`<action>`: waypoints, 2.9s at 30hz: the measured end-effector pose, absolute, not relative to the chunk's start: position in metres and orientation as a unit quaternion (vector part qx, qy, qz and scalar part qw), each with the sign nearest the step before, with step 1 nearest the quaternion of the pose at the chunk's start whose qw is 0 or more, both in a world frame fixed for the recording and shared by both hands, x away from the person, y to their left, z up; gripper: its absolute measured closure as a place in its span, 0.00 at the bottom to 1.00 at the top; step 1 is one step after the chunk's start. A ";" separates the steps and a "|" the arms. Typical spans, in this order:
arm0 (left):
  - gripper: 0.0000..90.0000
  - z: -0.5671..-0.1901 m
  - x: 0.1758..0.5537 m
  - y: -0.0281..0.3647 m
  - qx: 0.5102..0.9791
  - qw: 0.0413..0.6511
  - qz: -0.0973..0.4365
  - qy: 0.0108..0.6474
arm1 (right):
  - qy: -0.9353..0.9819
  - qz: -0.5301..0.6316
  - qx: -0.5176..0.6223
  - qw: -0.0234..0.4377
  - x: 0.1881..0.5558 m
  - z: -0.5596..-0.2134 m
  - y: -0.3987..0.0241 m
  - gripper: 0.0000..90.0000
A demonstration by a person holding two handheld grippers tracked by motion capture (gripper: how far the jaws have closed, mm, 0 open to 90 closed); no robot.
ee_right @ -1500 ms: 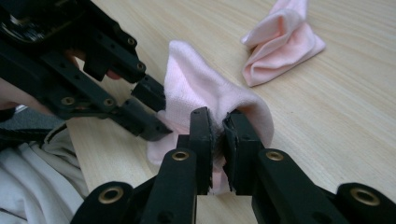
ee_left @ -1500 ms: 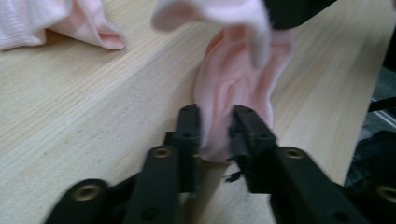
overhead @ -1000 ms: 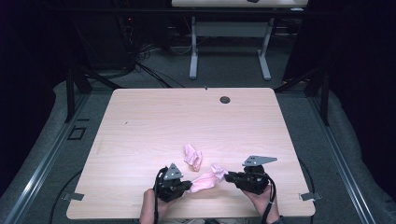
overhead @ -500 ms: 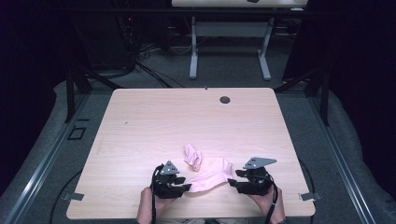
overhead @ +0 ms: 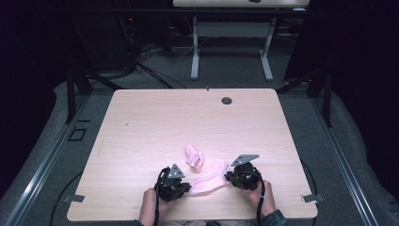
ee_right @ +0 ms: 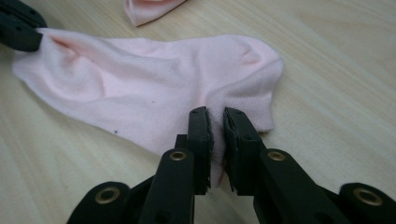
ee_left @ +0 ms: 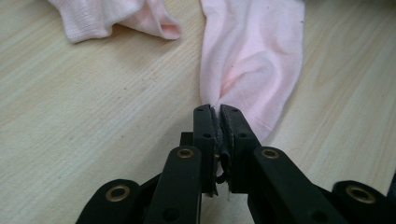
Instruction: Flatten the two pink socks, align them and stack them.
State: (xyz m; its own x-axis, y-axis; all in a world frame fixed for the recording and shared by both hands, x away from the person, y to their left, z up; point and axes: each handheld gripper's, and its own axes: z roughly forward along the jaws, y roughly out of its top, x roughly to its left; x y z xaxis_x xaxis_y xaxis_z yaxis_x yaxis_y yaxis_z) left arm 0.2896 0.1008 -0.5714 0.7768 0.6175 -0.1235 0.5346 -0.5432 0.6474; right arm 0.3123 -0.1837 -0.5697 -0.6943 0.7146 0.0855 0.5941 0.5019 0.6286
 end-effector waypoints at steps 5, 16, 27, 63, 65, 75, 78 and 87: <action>0.93 -0.571 0.297 0.110 0.875 0.346 0.067 0.332 | 0.858 0.329 0.386 0.081 0.297 -0.569 -0.184 0.81; 0.47 -0.553 0.286 0.121 0.850 0.399 0.074 0.336 | 0.872 0.367 0.308 0.104 0.285 -0.550 -0.202 0.62; 0.43 -0.553 0.279 0.111 0.855 0.411 0.069 0.310 | 0.901 0.321 0.275 0.094 0.287 -0.568 -0.182 0.74; 0.99 -0.558 0.295 0.035 0.878 0.421 0.041 0.225 | 0.855 0.408 0.318 0.037 0.283 -0.545 -0.192 0.94; 0.99 -0.557 0.295 0.035 0.877 0.422 0.042 0.228 | 0.851 0.412 0.321 0.047 0.281 -0.545 -0.195 0.90; 0.99 -0.535 0.303 0.038 0.862 0.441 0.035 0.246 | 0.852 0.405 0.279 0.177 0.261 -0.541 -0.191 0.48; 0.99 -0.530 0.305 0.040 0.858 0.446 0.034 0.252 | 0.854 0.402 0.262 0.200 0.258 -0.544 -0.183 0.53; 0.99 -0.524 0.307 0.043 0.850 0.458 0.030 0.259 | 0.848 0.399 0.266 0.227 0.257 -0.550 -0.170 0.78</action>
State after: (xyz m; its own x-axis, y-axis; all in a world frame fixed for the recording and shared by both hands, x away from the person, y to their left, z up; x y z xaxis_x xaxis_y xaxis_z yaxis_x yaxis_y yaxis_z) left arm 0.3070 0.0432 -0.5238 0.8642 0.4674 -0.1864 0.4131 -0.4473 0.7933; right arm 0.2572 -0.1695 -0.5501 -0.7550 0.6324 -0.1733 0.2694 0.5401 0.7973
